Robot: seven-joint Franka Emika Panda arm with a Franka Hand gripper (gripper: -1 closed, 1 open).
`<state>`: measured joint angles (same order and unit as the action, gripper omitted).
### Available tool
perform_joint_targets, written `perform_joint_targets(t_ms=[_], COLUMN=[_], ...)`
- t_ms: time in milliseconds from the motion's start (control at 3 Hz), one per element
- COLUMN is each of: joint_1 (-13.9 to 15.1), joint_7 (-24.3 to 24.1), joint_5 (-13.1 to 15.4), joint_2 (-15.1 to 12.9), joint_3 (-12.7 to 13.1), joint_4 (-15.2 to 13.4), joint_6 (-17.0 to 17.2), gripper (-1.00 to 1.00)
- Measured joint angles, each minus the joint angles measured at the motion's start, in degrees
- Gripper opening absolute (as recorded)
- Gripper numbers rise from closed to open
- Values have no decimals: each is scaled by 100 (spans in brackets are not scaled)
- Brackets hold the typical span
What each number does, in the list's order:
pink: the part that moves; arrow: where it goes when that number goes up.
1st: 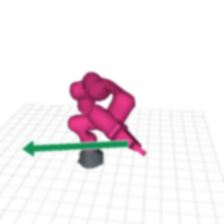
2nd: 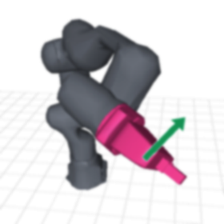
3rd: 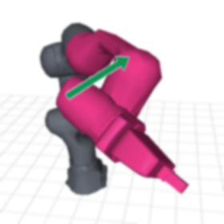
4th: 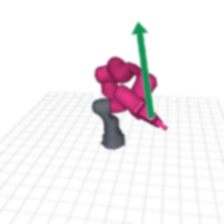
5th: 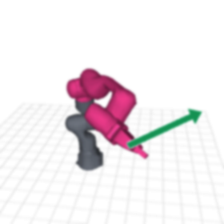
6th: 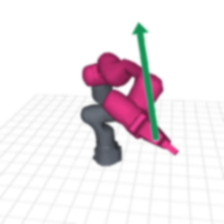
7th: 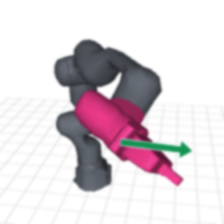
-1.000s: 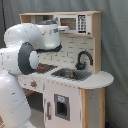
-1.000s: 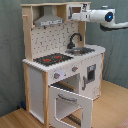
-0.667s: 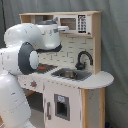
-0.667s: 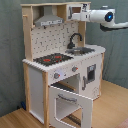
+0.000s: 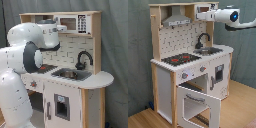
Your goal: Play with the kitchen
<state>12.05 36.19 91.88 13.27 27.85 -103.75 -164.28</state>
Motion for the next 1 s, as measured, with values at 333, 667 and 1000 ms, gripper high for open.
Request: perform_joint_targets(t_ms=[333, 667, 1000], joint_1=[1, 1, 3], joint_7=[1, 1, 23], joint_5=[0, 0, 0], joint_2=[-60, -61, 459], joint_3=[27, 32, 103], joint_4=[70, 72, -349], joint_6=[2, 2, -145], gripper=[100, -100, -100])
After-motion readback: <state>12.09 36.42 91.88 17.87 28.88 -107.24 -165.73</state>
